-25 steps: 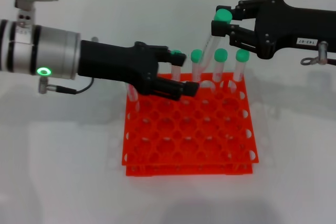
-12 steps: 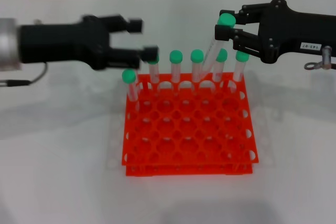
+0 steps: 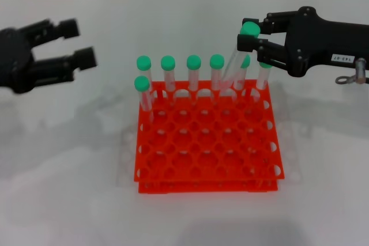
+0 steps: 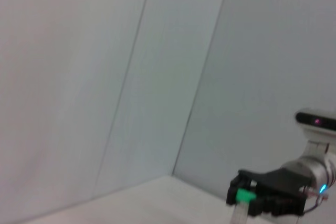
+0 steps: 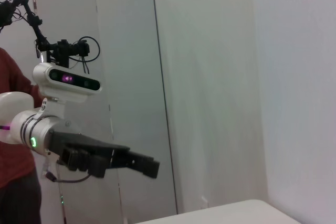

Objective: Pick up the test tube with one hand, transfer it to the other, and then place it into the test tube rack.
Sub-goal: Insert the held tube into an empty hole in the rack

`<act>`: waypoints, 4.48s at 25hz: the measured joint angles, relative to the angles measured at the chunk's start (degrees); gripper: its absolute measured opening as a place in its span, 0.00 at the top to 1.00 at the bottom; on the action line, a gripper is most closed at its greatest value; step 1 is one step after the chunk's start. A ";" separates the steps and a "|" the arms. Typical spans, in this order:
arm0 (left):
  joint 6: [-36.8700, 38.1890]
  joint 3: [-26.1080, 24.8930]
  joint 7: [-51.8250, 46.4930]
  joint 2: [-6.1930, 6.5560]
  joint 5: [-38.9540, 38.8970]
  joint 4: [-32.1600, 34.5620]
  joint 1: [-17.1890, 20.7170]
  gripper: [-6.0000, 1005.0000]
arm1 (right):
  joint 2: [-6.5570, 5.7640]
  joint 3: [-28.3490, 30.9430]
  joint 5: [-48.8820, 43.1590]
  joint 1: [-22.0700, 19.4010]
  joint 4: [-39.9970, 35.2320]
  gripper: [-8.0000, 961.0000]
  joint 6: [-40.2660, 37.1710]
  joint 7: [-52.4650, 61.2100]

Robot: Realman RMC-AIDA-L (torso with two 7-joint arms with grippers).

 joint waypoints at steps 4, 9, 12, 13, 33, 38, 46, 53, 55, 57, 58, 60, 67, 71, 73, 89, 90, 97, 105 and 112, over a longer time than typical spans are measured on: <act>0.27 -0.06 -2.07 0.62 2.80 2.36 2.76 0.12 | 0.04 -0.41 0.02 -0.02 0.33 0.72 0.00 0.02; 0.39 -0.09 -3.06 1.35 9.24 2.75 3.99 0.12 | 0.16 -1.41 0.10 -0.42 0.60 0.72 0.09 0.04; 0.40 -0.09 -1.88 1.22 14.76 2.35 4.55 0.12 | 0.16 -2.19 0.18 -0.17 0.85 0.72 0.44 0.04; 0.40 -0.09 -1.88 1.22 14.76 2.35 4.55 0.12 | 0.16 -2.24 0.22 -0.15 0.86 0.72 0.45 0.04; 0.16 -0.05 5.03 0.69 25.89 0.39 4.04 0.12 | 0.28 -13.72 4.61 3.19 1.24 0.72 10.74 0.65; 0.08 -0.09 6.06 0.91 26.04 0.39 3.89 0.12 | 0.33 -17.93 6.41 4.28 1.33 0.72 15.25 0.09; 0.29 -0.04 6.35 1.24 26.34 0.40 3.26 0.12 | 0.39 -21.20 7.68 4.86 1.44 0.72 19.21 -1.15; 0.33 0.16 6.90 1.23 26.35 0.40 2.94 0.12 | 0.42 -22.19 8.80 5.24 1.44 0.72 20.30 -1.27; 0.34 0.12 7.14 1.22 26.35 0.40 2.83 0.12 | 0.42 -22.53 8.82 5.46 1.44 0.72 20.77 -1.27; 0.35 0.08 7.16 1.21 26.35 0.40 2.80 0.12 | 0.42 -22.95 8.83 5.80 1.50 0.72 21.23 -1.15; 0.35 0.09 7.19 1.21 26.35 0.37 2.78 0.12 | 0.42 -23.13 8.85 5.91 1.55 0.72 21.48 -1.10; 0.35 0.10 7.35 1.19 26.35 0.35 2.73 0.12 | 0.42 -23.37 8.89 5.99 1.58 0.72 21.81 -1.06; 0.43 -0.08 7.59 1.19 26.35 0.31 2.72 0.12 | 0.41 -24.77 9.00 6.04 1.60 0.72 23.39 -0.91; 0.64 -0.09 7.60 1.15 26.18 0.31 2.81 0.12 | 0.41 -24.98 9.02 6.04 1.60 0.72 23.39 -0.89; 0.80 -0.09 7.61 1.11 26.07 0.31 2.86 0.12 | 0.41 -25.09 9.27 6.04 1.60 0.72 23.37 -0.88; 0.98 -0.08 7.37 0.80 25.89 0.31 2.64 0.12 | 0.41 -25.96 10.44 6.32 2.35 0.72 25.68 -1.17; 0.97 -0.08 7.36 0.81 25.87 0.31 2.63 0.12 | 0.42 -25.99 10.44 6.54 2.78 0.72 25.77 -1.18; 0.87 -0.08 7.31 0.85 25.82 0.31 2.54 0.12 | 0.51 -27.48 10.43 7.86 4.72 0.72 27.43 -1.26; 0.62 -0.08 7.49 0.85 25.82 0.31 2.54 0.12 | 0.50 -28.26 10.42 8.15 5.09 0.72 28.53 -1.28; 0.53 -0.08 7.59 0.85 25.82 0.31 2.47 0.12 | 0.50 -29.42 10.40 8.49 5.24 0.72 29.92 -1.28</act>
